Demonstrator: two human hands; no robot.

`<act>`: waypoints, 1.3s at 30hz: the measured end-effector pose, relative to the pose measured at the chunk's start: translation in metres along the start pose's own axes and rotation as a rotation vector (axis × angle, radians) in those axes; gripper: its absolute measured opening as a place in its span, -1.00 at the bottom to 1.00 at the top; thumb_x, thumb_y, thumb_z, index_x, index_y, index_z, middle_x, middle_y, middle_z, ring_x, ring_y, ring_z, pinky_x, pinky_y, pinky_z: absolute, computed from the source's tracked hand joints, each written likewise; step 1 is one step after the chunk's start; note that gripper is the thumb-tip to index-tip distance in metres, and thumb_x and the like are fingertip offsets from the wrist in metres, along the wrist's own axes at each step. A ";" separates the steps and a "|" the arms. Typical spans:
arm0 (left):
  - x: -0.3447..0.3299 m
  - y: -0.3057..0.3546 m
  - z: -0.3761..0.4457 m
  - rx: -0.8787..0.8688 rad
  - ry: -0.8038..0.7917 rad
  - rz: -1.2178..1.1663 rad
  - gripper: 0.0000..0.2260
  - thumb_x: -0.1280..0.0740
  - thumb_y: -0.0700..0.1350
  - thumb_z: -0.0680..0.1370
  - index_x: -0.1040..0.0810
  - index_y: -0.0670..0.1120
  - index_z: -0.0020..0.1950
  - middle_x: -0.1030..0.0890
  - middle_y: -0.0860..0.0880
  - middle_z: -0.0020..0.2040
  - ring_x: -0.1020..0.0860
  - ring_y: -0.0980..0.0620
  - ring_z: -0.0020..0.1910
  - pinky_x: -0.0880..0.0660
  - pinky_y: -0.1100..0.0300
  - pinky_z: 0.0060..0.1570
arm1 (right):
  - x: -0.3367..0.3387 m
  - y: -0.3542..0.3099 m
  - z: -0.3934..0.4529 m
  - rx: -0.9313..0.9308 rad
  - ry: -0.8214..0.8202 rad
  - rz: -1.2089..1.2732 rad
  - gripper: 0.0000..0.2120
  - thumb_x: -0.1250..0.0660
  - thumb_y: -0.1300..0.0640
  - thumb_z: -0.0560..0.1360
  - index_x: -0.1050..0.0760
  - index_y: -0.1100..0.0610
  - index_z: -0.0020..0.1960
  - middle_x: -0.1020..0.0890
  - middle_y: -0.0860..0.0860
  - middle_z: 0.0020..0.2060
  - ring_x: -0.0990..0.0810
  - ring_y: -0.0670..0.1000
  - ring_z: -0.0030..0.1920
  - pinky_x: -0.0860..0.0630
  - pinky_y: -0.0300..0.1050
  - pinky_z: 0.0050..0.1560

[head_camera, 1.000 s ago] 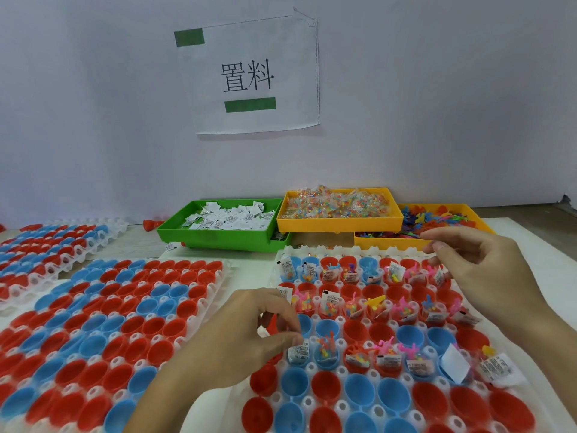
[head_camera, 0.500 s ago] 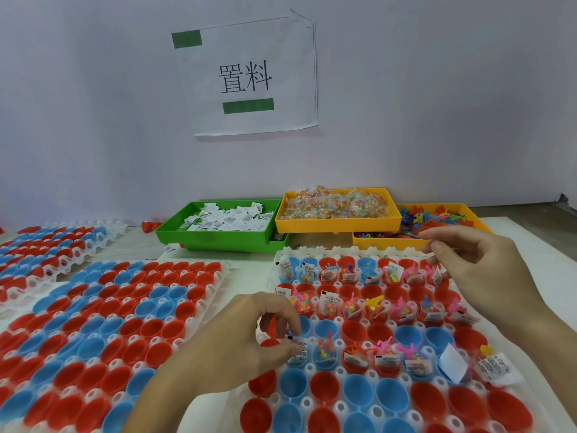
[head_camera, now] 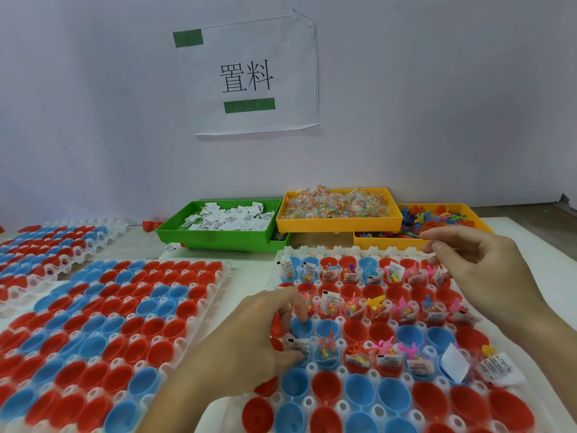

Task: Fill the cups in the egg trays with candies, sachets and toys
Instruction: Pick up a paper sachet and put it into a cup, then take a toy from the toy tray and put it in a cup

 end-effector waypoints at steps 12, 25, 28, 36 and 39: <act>0.014 -0.010 0.004 -0.012 0.318 -0.305 -0.87 -0.38 0.12 0.47 -0.61 0.12 -0.04 -0.62 0.23 -0.05 -0.56 0.20 -0.04 -0.47 0.40 -0.19 | 0.021 0.017 0.013 -0.037 0.163 0.038 -0.73 -0.30 0.24 0.60 -0.62 -0.12 -0.01 -0.71 -0.06 -0.10 -0.69 -0.14 -0.17 -0.62 -0.25 -0.19; -0.009 -0.048 0.021 0.308 0.567 -0.727 -0.79 -0.17 0.03 0.65 -0.59 0.09 0.11 -0.61 0.14 0.14 -0.53 0.09 0.21 -0.43 -0.09 0.33 | 0.006 0.028 0.073 -0.094 -0.019 -0.464 -0.72 -0.23 0.30 0.59 -0.59 0.21 0.25 -0.65 0.12 0.17 -0.59 0.08 0.15 -0.44 -0.03 0.26; -0.010 -0.047 0.022 0.304 0.577 -0.738 -0.81 -0.16 0.02 0.65 -0.57 0.14 0.04 -0.61 0.17 0.10 -0.54 0.11 0.19 -0.44 -0.09 0.31 | -0.007 0.038 0.109 -0.152 -0.103 -0.616 -0.71 -0.27 0.32 0.56 -0.59 0.24 0.25 -0.63 0.17 0.21 -0.56 0.17 0.24 -0.45 0.02 0.28; -0.011 -0.046 0.023 0.297 0.611 -0.737 -0.80 -0.16 -0.04 0.67 -0.57 0.11 0.02 -0.59 0.22 0.00 -0.52 0.27 0.07 -0.48 0.10 0.17 | -0.018 0.081 0.142 -0.395 -0.238 -0.954 -0.62 -0.48 0.02 0.49 -0.56 0.25 0.18 -0.62 0.17 0.03 -0.57 0.16 0.05 -0.56 -0.02 -0.03; -0.010 -0.048 0.024 0.301 0.619 -0.738 -0.80 -0.17 -0.04 0.66 -0.57 0.13 -0.01 -0.59 0.24 -0.03 -0.53 0.32 0.03 -0.48 0.16 0.09 | -0.024 0.086 0.150 -0.373 -0.257 -0.896 -0.63 -0.51 0.00 0.46 -0.63 0.23 0.14 -0.62 0.17 0.15 -0.56 0.18 0.16 -0.57 0.03 0.14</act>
Point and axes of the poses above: each hand's wrist, its own z-axis towards the middle knuckle, its own x-axis out of the back of the hand, y = z × x, the point moved 2 cm from there along z, towards the middle knuckle
